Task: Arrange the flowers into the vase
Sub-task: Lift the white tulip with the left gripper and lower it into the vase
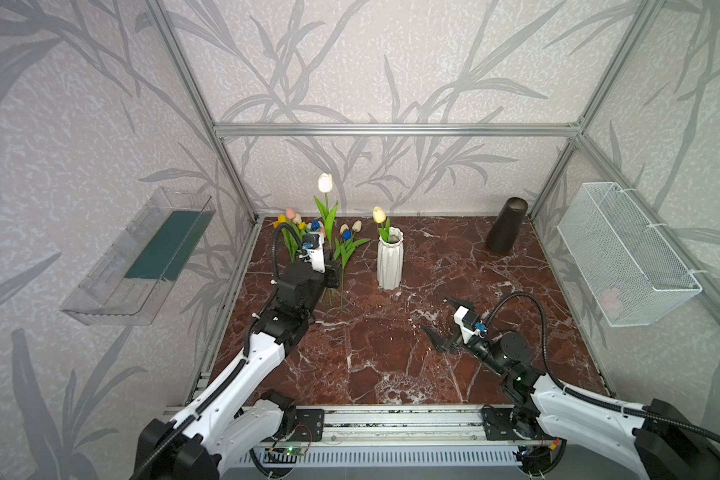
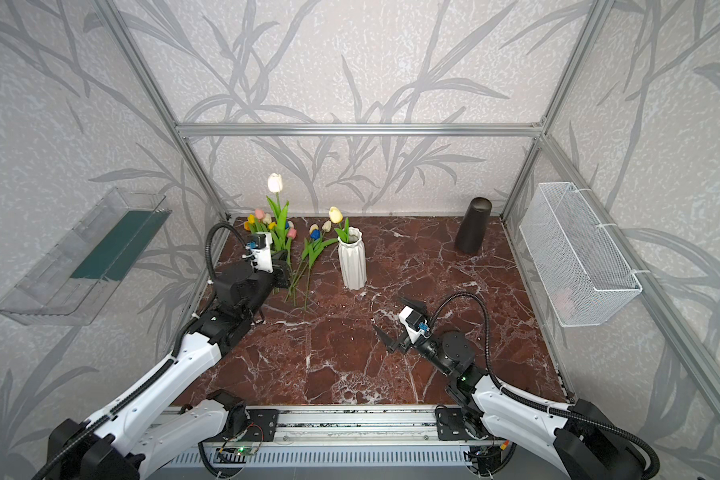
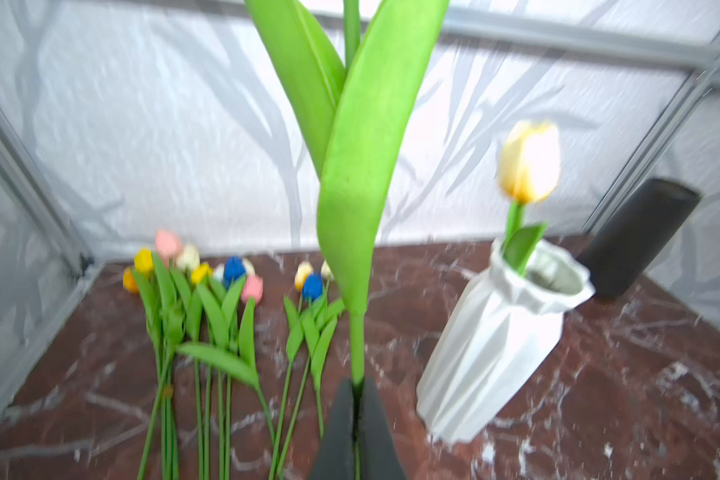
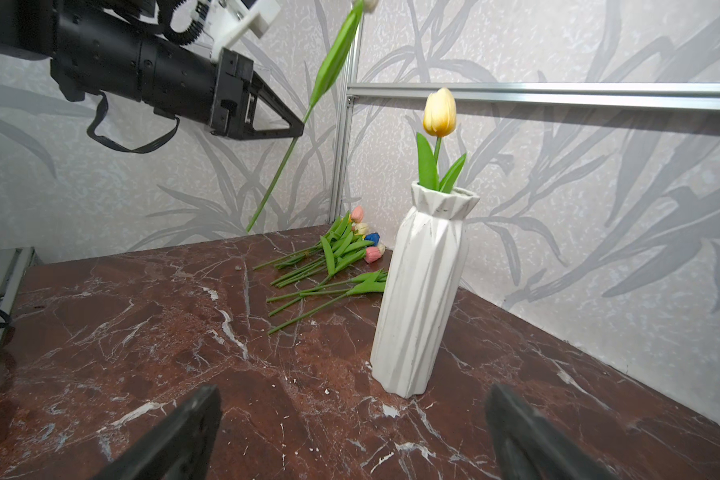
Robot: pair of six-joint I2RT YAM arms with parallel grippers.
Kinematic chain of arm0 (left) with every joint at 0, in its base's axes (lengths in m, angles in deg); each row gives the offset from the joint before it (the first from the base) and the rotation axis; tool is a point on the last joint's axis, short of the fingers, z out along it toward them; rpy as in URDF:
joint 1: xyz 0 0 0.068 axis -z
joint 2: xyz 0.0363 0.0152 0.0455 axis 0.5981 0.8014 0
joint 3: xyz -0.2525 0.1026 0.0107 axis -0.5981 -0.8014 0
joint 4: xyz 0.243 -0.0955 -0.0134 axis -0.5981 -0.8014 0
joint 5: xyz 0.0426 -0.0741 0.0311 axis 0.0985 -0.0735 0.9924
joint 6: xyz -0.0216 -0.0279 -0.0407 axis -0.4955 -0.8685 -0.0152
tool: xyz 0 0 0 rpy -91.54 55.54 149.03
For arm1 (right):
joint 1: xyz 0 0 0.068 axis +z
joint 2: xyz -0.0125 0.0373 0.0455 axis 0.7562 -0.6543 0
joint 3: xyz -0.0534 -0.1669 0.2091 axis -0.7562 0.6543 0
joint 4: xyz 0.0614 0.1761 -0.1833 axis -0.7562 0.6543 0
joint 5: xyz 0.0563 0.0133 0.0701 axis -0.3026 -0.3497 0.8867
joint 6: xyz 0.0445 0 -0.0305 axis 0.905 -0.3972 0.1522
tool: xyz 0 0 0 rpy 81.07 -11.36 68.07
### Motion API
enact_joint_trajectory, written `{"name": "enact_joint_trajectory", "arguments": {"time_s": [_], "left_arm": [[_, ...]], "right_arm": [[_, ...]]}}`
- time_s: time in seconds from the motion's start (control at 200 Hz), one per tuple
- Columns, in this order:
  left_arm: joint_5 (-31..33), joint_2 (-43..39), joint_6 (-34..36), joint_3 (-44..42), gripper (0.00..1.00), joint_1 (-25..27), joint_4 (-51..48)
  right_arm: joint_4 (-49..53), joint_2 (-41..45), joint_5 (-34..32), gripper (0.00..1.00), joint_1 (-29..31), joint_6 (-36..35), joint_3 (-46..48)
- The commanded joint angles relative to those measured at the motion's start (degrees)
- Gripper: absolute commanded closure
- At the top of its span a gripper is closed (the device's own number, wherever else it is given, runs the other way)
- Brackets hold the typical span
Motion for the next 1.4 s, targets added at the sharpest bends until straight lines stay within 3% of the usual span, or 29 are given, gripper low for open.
{"name": "enact_joint_trajectory", "arguments": {"time_s": [0.0,0.22,0.38,0.615,0.795,0.985,1.4], "left_arm": [[-6.5,-2.7,5.4,2.0,1.00,2.1,11.4],[-19.6,4.5,3.9,9.2,1.00,5.7,20.4],[-23.6,15.2,3.8,16.4,1.00,7.3,26.6],[-23.7,30.7,4.9,25.9,1.00,7.4,33.2],[-21.0,37.9,7.4,29.0,1.00,7.4,33.9],[-17.7,40.3,8.0,25.3,1.00,7.4,39.1],[-14.9,38.9,8.5,18.2,1.00,7.6,39.5]], "right_arm": [[-0.3,2.4,1.3,0.00,0.2,0.2,-0.7],[4.7,5.8,0.2,0.01,0.3,0.1,-1.5],[4.1,4.4,-2.5,0.01,0.3,-0.5,-0.9],[0.9,1.2,-0.4,0.01,0.3,-0.5,-0.9],[1.6,2.6,-0.6,0.01,0.3,-0.6,-0.7],[4.3,5.4,-0.9,0.01,0.3,-0.5,-0.7],[3.5,4.6,-1.4,0.01,0.3,-0.3,-0.5]]}}
